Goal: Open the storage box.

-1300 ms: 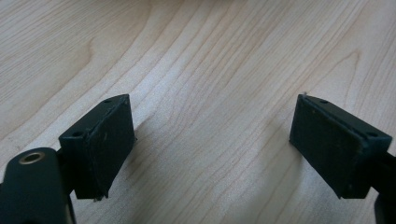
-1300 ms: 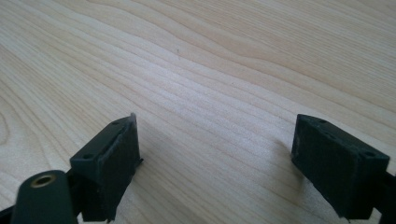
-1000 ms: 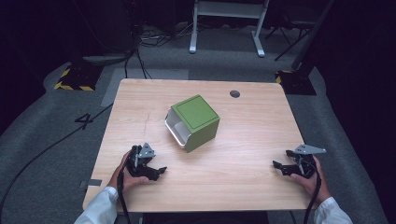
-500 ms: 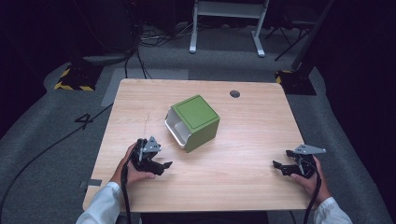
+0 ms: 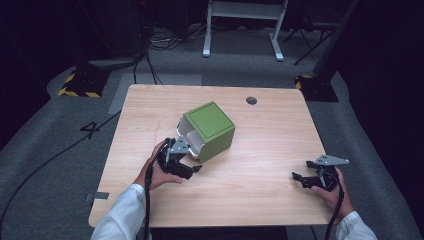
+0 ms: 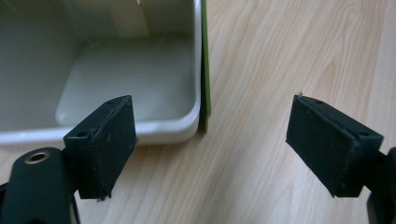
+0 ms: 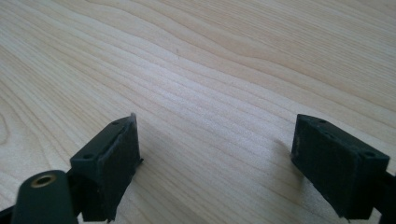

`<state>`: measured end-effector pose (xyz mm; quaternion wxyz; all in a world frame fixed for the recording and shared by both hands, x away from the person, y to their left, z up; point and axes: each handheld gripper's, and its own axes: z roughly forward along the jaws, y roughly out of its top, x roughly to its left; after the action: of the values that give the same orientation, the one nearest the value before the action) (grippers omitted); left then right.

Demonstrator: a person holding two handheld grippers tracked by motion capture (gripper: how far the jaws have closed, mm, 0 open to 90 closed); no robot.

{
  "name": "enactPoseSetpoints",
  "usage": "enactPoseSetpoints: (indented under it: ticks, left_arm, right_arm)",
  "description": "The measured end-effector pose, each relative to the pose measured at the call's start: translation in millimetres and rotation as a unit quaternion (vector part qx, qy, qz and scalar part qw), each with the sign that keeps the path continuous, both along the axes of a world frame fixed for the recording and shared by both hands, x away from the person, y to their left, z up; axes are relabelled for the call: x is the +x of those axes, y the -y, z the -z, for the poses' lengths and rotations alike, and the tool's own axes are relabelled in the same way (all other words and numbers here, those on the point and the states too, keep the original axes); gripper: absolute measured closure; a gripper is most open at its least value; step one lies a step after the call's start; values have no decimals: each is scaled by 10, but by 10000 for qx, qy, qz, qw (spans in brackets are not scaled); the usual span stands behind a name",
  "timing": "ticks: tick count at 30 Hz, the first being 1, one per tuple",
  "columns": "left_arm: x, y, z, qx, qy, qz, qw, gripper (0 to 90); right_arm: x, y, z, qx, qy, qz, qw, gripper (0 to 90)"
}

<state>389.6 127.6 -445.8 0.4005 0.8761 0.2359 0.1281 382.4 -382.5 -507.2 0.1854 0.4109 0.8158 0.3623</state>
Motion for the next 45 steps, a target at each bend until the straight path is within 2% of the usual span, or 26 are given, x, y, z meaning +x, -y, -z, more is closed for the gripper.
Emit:
enactPoseSetpoints:
  ticks: [5,8,13,15,17,19,21,25,28,30,33,36,37,38,39,45]
  left_arm:
    - [47,125,-33,-46,17,174,9998,161]
    - [68,186,-36,3,15,291,9996,160]
    - [147,230,41,4,-82,355,9993,159]
    - [171,242,73,140,-122,418,9990,160]
    - [194,252,109,115,-193,449,9987,159]
    - [210,252,156,257,-242,458,9983,161]
    - [217,248,175,306,-260,481,9980,158]
    - [214,231,181,337,-230,470,9981,166]
    - [215,214,176,496,-172,446,9976,200]
    - [212,163,188,545,-229,382,9975,266]
    - [207,129,207,587,-246,364,9973,295]
    - [181,96,217,837,-131,230,9961,358]
    - [174,76,209,871,-158,199,9959,404]
    - [163,54,205,837,-168,186,9962,427]
    - [153,30,202,820,-125,158,9964,502]
    - [93,-64,228,866,-122,156,9960,670]
  right_arm:
    - [0,0,0,1,0,0,10000,153]
    - [0,0,0,0,0,1,10000,153]
    - [0,1,0,-5,1,0,10000,153]
    - [0,0,0,-1,0,1,10000,153]
    - [0,0,0,0,0,1,10000,153]
    - [0,0,0,0,0,1,10000,153]
    - [0,0,0,0,1,0,10000,153]
    - [0,0,0,0,2,0,10000,153]
    - [0,0,0,0,0,1,10000,153]
    - [-1,0,0,-1,0,1,10000,153]
    - [-1,3,0,-8,7,-3,10000,153]
    - [-1,3,0,-9,8,-3,10000,153]
    - [-2,3,1,-9,8,-3,10000,153]
    - [-2,4,1,-8,11,-1,10000,154]
    - [-3,6,1,-11,16,-2,10000,154]
    - [-4,5,1,-10,16,1,10000,154]
